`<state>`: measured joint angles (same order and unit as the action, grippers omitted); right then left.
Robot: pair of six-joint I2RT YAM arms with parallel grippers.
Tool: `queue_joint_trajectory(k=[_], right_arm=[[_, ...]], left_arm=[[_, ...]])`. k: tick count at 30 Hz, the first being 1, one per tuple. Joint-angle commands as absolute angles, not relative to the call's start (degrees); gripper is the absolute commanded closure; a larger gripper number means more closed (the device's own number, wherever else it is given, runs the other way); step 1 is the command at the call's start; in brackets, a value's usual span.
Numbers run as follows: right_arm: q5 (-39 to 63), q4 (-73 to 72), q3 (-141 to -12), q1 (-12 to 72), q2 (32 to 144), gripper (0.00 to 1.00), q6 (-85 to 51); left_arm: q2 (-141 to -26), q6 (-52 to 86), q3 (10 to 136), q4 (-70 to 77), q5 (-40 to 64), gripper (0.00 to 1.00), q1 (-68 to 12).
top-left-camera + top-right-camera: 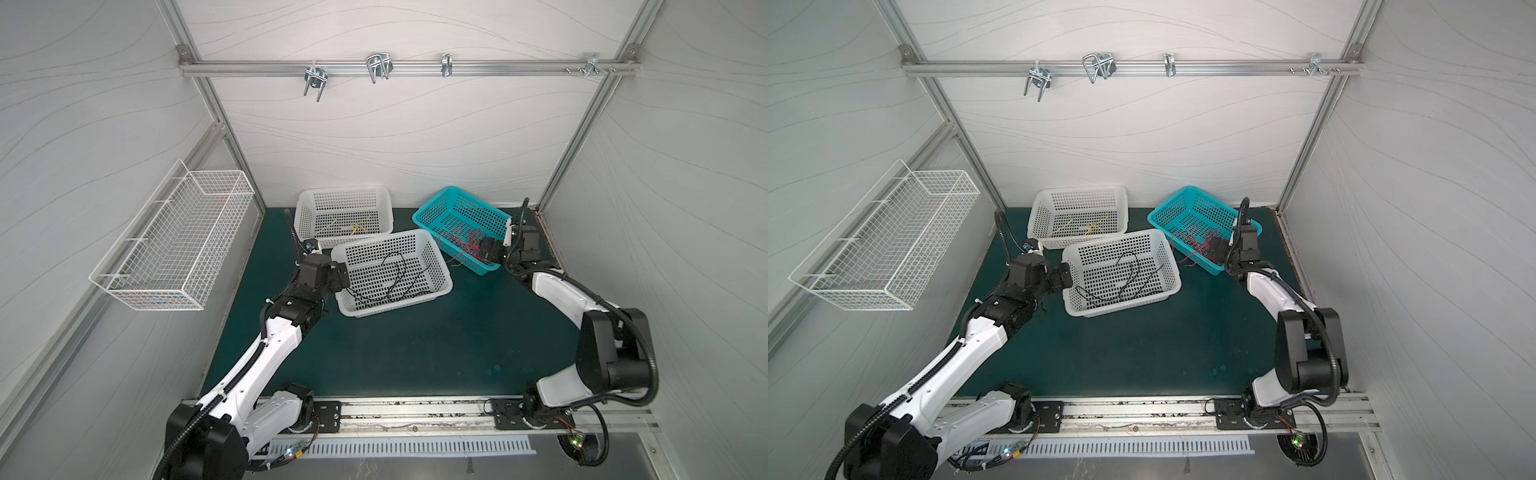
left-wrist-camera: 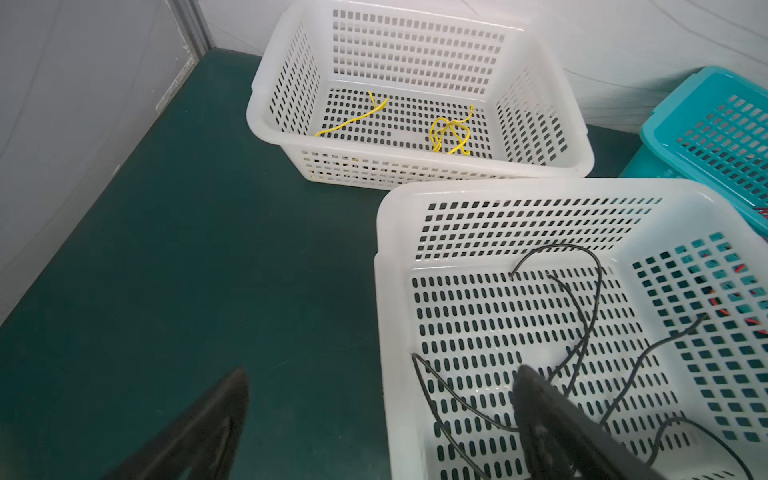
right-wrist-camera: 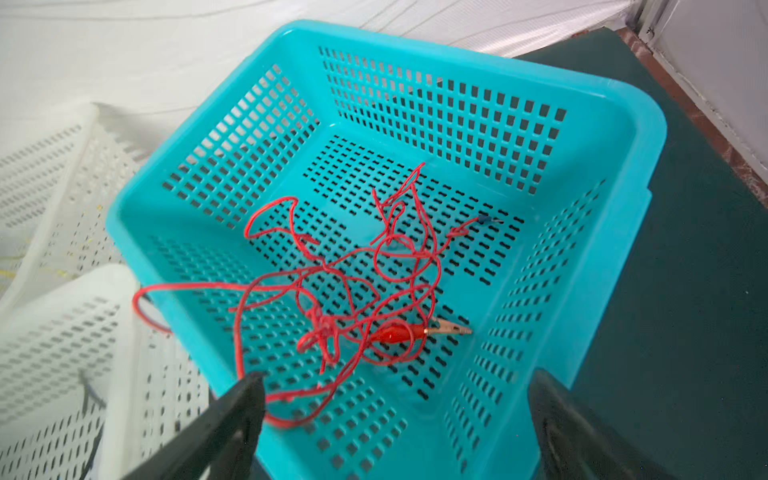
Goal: Untangle and sort cables by color
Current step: Reset both arms
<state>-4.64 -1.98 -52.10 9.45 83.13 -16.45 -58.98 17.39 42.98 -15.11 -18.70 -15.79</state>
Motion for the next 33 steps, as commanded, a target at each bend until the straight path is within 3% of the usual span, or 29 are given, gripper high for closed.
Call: queue_joint_trajectory(k=[1,10,15,26,29,33], right_arm=[[-6.8,-0.6,-48.8,11.6,77.3,0.01,-13.3],[-16.7,-1.5,-31.6,13.8,61.6,0.01,-6.2],[-18.0,-25.2,-16.2,13.7,57.7,0.01,-0.9],[-16.0,-46.7,-17.8,8.6,76.8,0.01,1.5],[-12.4,-44.6,-20.2,7.3,79.1,0.01,0.1],[-7.7,-56.3,-18.0,6.4,87.2,0.01,0.2]], left_arm=[[-59.0,18.0,42.4,-12.7,-21.5,0.01,-15.0],[-55.7,21.3,34.7,-9.0,-30.5,0.01,-11.1],[-54.6,23.3,29.2,-4.7,-29.5,0.01,-6.5],[-59.6,15.4,25.3,12.0,-30.2,0.01,-5.7],[-63.2,11.7,24.0,19.2,-29.5,0.01,-5.4],[-69.9,8.4,21.8,32.7,-27.8,0.01,-3.6]])
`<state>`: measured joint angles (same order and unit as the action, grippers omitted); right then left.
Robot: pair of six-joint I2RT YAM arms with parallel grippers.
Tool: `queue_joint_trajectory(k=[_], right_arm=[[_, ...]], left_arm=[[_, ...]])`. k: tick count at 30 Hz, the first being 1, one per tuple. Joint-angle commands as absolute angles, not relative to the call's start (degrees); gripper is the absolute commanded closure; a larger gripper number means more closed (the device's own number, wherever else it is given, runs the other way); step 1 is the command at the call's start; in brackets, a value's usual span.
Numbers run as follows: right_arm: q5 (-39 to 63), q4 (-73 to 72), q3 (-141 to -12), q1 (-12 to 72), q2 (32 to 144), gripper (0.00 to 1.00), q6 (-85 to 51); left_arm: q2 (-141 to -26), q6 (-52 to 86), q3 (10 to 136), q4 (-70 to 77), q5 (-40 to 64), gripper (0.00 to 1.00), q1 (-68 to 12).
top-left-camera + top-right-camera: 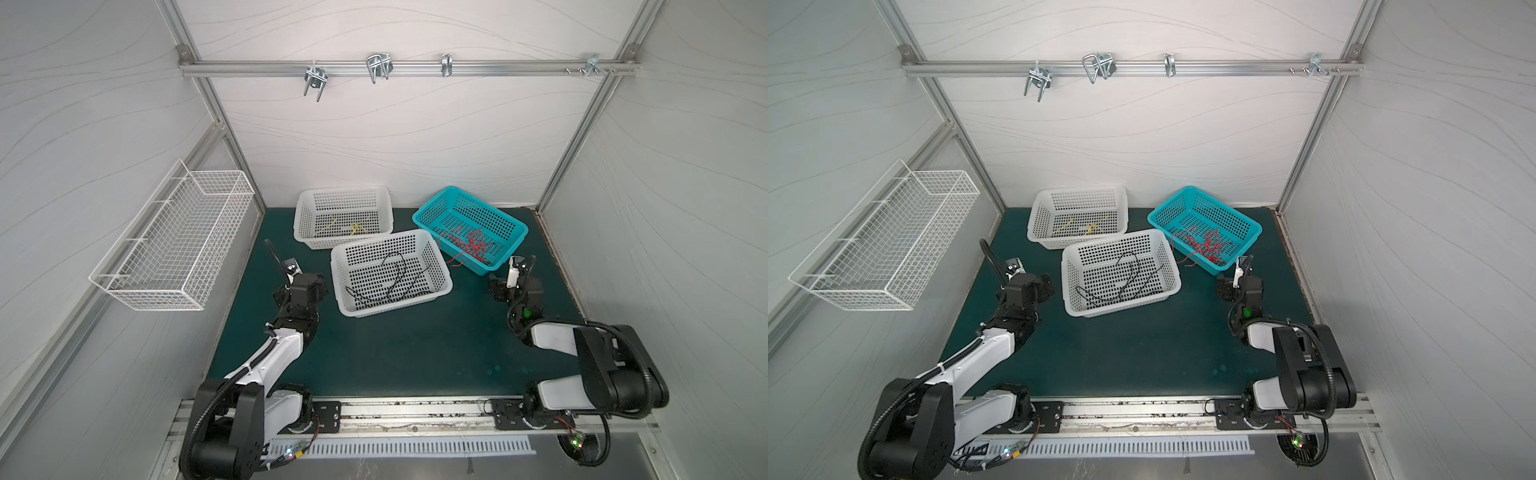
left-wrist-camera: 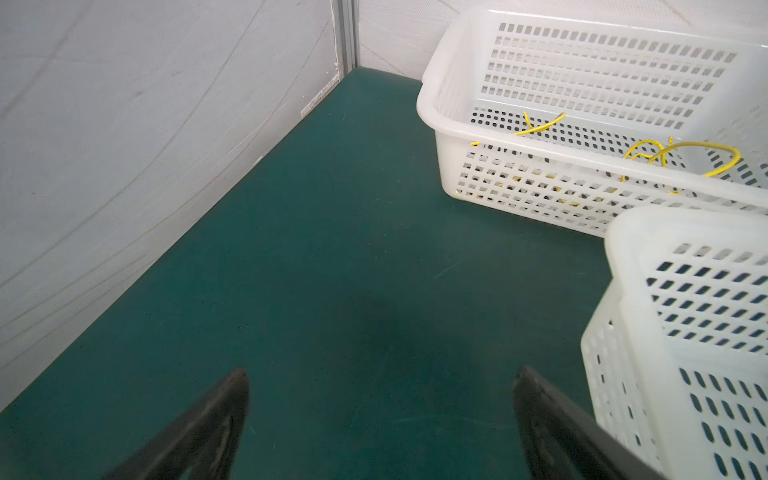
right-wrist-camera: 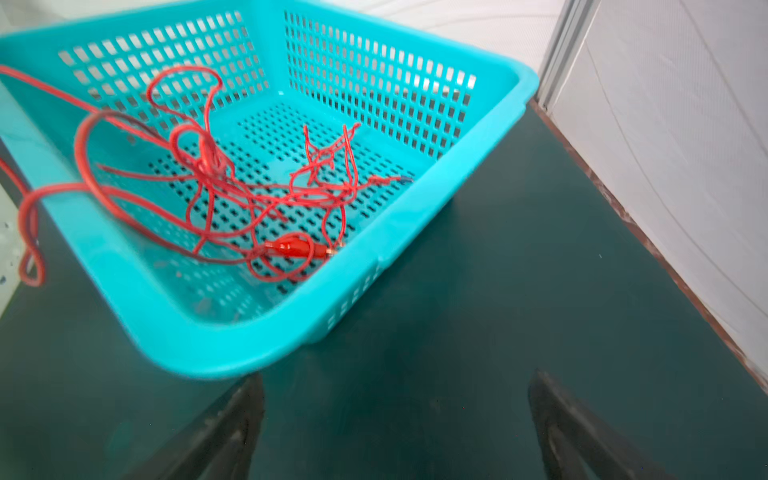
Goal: Untangle and sort cables by color
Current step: Reset both arms
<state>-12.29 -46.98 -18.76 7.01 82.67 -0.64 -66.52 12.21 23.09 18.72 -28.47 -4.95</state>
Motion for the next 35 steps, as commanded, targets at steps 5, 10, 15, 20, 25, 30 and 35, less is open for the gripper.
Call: queue_joint_trajectory(k=[5,10,15,20,25,30,35], right_arm=[[-6.0,-53.2,-21.0,8.6,89.4,0.01,3.6],[-5.5,-46.8,-24.4,7.4,89.8,0.01,2.1],[0.3,-44.1,-26.1,4.1,90.0,0.01,0.0],[0.4,-44.2,-26.0,4.1,90.0,0.01,0.1],[0.0,-44.0,-26.1,4.4,90.0,0.01,0.3],[0.1,-44.0,-26.2,4.4,90.0,0.01,0.3],[0.0,-44.2,-26.3,4.4,90.4,0.01,0.2]], left_arm=[[-77.1,8.6,20.5,42.2,-25.7,0.01,-0.2],[-83.5,8.7,17.2,56.3,-17.4,0.01,3.3],[-84.1,7.9,19.8,51.4,-15.5,0.0,3.3],[-86.7,5.8,25.5,43.1,-14.2,0.0,1.9],[-88.8,4.5,23.3,49.4,-14.4,0.0,1.1],[-88.9,4.4,23.3,49.7,-14.6,0.0,1.1],[-88.8,4.5,23.2,49.7,-14.5,0.0,1.1]])
